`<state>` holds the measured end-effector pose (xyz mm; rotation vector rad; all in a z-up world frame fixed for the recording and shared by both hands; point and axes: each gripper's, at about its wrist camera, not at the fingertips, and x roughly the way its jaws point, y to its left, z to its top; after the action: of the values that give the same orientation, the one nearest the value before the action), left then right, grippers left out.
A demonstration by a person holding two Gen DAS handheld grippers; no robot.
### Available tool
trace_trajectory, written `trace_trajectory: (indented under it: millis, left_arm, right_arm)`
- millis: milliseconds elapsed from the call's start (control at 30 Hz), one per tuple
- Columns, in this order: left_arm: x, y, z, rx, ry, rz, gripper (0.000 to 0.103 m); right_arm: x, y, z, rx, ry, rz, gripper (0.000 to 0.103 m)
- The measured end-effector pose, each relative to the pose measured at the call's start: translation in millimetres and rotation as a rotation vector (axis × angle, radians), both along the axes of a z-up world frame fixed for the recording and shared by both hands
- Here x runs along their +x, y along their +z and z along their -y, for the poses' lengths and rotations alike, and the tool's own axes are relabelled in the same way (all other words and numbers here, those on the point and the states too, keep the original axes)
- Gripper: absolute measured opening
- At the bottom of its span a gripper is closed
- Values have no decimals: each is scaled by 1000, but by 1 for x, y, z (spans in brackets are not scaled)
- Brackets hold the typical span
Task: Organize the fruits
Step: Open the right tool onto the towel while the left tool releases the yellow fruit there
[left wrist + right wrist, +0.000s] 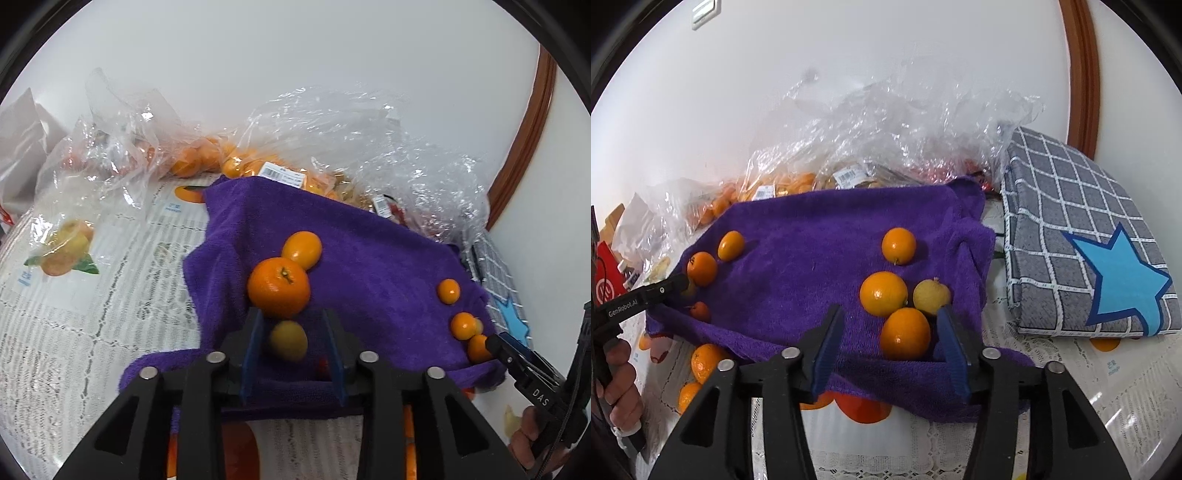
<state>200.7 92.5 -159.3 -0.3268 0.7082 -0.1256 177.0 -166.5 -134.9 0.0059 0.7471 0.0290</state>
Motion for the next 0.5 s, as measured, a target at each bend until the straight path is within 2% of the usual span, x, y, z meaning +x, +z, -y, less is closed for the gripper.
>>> trace_trajectory:
  millis: [67, 233, 400, 500]
  left_arm:
    - [-1, 1, 2, 8, -6, 1, 37]
    - [-2, 2, 1, 1, -13, 8, 39]
    - [-10, 5, -7, -66, -46, 32, 46]
    - [-15, 6, -11, -92, -48, 33, 46]
  right_arm:
    - [-2, 3, 0, -1, -8, 19, 61]
    - [-12, 8, -5, -33, -5, 54, 61]
    - [-31, 11, -17, -7, 5, 69, 61]
    - [-41, 8, -30, 25, 28, 34, 58]
